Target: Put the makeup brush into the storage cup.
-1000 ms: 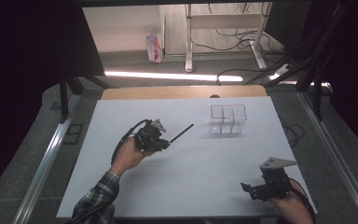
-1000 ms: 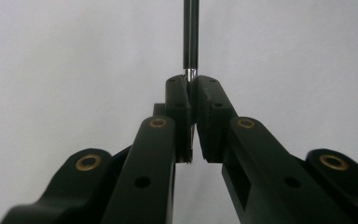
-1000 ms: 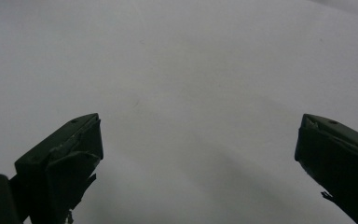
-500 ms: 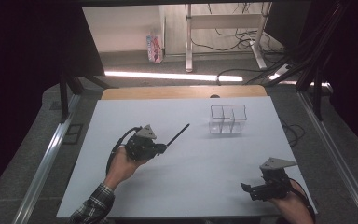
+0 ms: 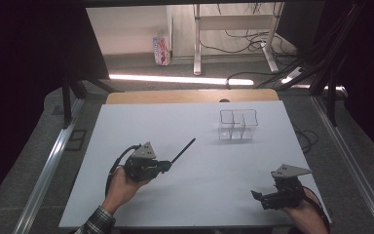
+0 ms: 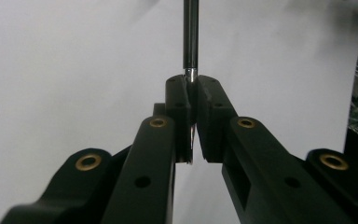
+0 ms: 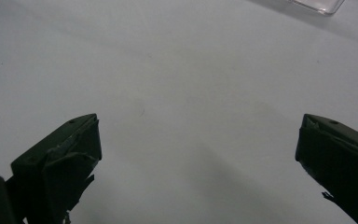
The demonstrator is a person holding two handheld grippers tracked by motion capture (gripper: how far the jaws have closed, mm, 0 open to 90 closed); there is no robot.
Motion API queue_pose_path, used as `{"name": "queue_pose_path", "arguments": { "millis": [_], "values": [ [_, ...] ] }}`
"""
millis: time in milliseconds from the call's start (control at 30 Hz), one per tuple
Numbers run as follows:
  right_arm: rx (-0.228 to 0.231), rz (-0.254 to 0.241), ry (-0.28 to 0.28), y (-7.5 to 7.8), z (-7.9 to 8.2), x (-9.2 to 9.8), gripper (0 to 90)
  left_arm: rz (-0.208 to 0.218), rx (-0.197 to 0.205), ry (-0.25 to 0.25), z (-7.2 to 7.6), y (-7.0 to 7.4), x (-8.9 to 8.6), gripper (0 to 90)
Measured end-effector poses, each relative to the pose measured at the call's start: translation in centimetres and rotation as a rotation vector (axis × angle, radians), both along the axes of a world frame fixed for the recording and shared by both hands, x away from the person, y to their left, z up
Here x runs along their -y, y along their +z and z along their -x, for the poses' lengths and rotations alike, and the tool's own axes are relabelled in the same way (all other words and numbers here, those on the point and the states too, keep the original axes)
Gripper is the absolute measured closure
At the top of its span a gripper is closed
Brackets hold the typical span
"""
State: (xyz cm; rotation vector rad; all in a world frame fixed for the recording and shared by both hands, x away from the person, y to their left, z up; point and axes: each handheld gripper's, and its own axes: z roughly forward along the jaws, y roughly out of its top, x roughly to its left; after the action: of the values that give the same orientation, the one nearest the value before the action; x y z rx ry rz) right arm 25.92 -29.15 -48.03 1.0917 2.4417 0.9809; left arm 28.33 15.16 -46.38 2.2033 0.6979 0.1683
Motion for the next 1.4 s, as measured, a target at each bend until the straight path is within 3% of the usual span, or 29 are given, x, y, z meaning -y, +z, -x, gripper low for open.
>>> {"name": "queue_pose_path", "arguments": {
  "millis": [233,467,600,833,933,1200,1400],
  "values": [
    [0.0,0.001,0.006,0.0,0.0,-0.1,0.0,-0.046,-0.036,0.003,1.9,-0.8,-0.4,84.4],
    [0.02,0.003,0.013,0.3,-0.1,-0.2,0.0,-0.136,-0.081,-0.053,2.8,-1.4,1.1,84.4],
    [0.034,0.002,0.031,0.5,-0.2,-0.4,0.0,-0.181,-0.094,-0.095,2.7,-1.6,2.3,84.3],
    [0.062,0.037,0.104,1.2,-0.4,-1.7,1.1,-0.216,-0.113,-0.133,2.1,-1.8,3.9,84.4],
    [0.059,0.078,0.135,1.4,-0.5,-2.7,2.2,-0.227,-0.119,-0.152,1.8,-1.8,4.6,84.4],
    [0.03,0.081,0.202,2.2,-0.7,-4.8,0.2,-0.267,-0.134,-0.203,1.0,-1.9,6.3,84.4],
    [0.005,0.13,0.281,2.3,-1.1,-6.8,0.2,-0.283,-0.143,-0.234,0.7,-1.8,7.4,84.4]
  ]
}}
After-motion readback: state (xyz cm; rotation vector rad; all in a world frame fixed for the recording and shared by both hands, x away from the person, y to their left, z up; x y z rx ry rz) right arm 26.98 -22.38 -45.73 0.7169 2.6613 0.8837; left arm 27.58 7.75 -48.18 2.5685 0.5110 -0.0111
